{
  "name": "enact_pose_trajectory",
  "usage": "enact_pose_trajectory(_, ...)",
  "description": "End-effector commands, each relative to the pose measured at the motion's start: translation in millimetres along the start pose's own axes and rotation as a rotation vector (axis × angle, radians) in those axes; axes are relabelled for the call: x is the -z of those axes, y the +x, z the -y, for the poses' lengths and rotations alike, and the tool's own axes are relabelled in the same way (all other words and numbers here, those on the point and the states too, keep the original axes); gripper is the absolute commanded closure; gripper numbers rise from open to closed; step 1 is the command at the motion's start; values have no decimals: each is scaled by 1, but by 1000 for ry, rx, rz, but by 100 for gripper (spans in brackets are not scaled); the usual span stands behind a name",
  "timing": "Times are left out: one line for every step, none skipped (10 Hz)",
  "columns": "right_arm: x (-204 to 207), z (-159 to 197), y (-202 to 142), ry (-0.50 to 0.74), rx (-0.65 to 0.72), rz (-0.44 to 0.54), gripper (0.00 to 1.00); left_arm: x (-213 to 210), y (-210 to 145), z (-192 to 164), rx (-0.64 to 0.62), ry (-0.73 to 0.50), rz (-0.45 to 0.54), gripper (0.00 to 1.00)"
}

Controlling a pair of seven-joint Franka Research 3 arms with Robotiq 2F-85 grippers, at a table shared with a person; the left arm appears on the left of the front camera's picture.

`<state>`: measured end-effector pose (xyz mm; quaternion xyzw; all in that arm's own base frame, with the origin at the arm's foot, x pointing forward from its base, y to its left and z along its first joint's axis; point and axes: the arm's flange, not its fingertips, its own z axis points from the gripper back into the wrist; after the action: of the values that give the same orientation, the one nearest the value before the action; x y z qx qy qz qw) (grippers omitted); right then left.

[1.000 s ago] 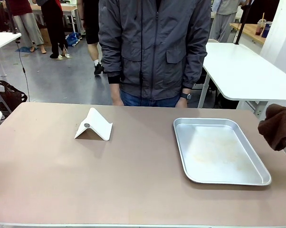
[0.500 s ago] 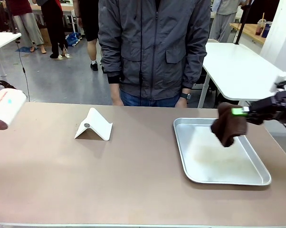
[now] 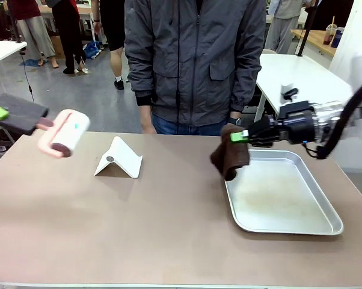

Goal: Clean the surface of the table.
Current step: Return the Lint Roller and towel to their original positions.

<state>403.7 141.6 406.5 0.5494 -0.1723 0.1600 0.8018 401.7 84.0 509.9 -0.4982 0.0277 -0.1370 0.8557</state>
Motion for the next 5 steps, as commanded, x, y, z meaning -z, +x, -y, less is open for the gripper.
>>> enact_pose_trajectory(33,11,18,-20,19,23,91,36,20,1,-55,58,37,81)
enact_pose_trajectory(51,16,19,5,52,10,91,56,35,2,-54,102,31,81)
enact_pose_trajectory(62,22,18,13,84,6,91,73,47,3,-62,129,34,81)
enact_pose_trajectory(69,28,15,29,100,-23,91,90,61,2,-80,153,41,81)
enact_pose_trajectory(74,37,12,24,119,-42,91,106,73,1,-105,202,66,81)
